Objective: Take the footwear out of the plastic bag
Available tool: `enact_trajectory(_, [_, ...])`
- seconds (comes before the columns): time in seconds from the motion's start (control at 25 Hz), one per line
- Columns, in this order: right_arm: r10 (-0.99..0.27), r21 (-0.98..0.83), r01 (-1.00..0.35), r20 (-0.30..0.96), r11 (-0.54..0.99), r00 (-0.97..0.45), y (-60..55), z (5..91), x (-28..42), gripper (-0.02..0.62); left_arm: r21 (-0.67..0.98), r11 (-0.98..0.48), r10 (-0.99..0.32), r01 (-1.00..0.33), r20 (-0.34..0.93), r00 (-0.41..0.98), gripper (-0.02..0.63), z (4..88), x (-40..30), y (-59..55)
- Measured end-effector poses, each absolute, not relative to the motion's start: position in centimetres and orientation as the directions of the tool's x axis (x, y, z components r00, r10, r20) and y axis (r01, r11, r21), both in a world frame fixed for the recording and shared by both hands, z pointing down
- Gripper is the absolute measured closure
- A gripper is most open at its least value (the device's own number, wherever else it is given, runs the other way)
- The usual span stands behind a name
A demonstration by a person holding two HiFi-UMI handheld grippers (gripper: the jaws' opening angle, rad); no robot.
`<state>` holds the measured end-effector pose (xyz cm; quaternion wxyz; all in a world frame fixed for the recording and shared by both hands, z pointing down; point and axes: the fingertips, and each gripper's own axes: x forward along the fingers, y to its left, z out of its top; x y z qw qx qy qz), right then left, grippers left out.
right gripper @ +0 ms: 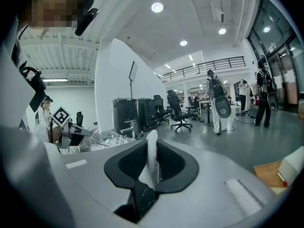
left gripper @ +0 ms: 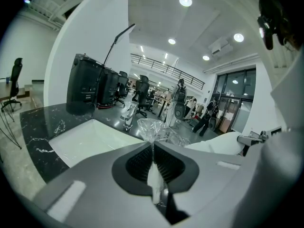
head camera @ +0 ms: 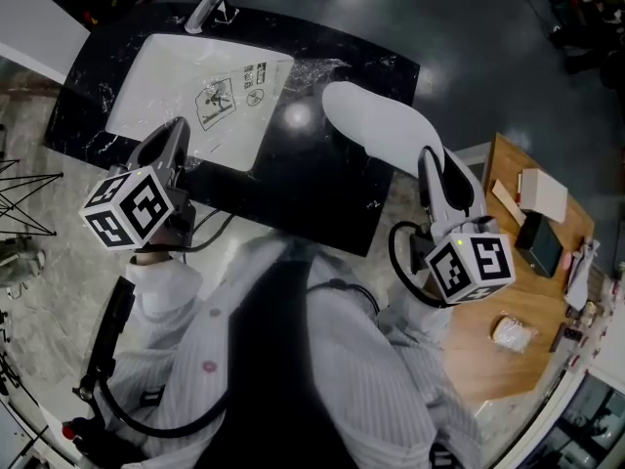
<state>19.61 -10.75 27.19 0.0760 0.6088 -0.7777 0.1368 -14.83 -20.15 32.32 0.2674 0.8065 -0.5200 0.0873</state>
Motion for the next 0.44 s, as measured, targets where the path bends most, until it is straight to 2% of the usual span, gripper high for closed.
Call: enact_trajectory(0.44, [-0.929, -0.120, -0.969, 0.281, 0.216, -0.242, -10.94, 27.09, 19.89, 0.523, 0.345, -0.312, -0.789, -0.885, 0.424, 0.444, 0.603, 32.63, -14.81, -20.19])
